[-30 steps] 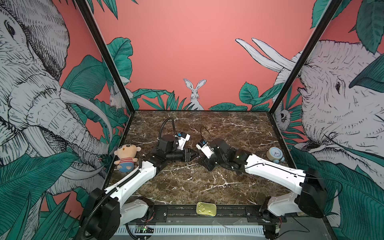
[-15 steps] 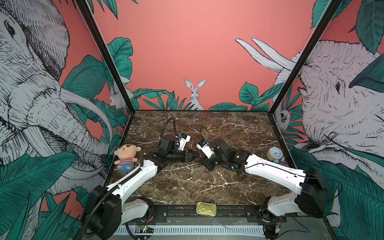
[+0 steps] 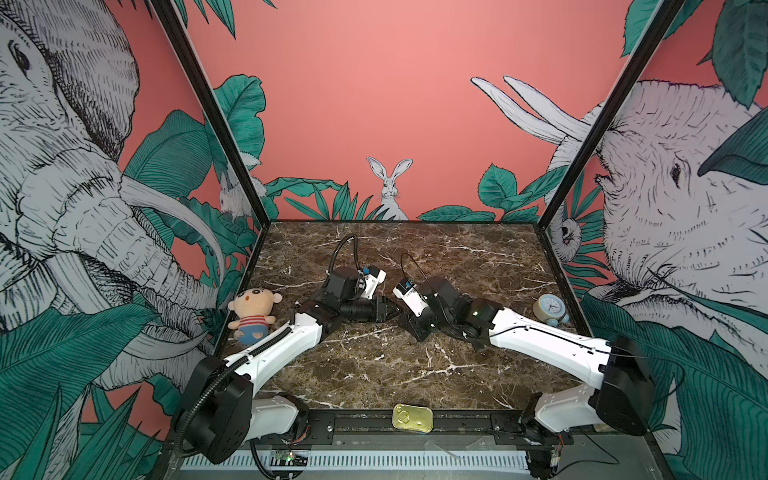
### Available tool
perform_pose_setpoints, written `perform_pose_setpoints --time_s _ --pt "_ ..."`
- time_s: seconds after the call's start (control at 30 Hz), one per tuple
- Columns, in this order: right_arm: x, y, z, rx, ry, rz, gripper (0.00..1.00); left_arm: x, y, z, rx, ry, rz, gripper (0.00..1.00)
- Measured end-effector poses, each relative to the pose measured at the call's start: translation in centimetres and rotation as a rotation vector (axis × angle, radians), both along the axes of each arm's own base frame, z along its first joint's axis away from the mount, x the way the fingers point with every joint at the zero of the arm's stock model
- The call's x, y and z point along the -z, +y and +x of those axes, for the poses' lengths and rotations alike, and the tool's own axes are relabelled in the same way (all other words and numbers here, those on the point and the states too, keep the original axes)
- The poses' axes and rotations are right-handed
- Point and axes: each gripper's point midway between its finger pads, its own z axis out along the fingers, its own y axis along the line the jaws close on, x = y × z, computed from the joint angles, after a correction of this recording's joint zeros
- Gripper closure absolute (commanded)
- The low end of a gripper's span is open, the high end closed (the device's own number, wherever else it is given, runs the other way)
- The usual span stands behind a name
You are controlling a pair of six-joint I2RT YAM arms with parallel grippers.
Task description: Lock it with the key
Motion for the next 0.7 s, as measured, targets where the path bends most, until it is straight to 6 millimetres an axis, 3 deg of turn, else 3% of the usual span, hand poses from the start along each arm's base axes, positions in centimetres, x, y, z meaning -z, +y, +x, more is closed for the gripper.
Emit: perform_pose_setpoints --time_s 0.7 --pt "0.06 0.9 -0.36 -0.029 -0.031 -0.033 0.85 0.07 -0.72 0.99 -0.013 0.003 -0.012 0.67"
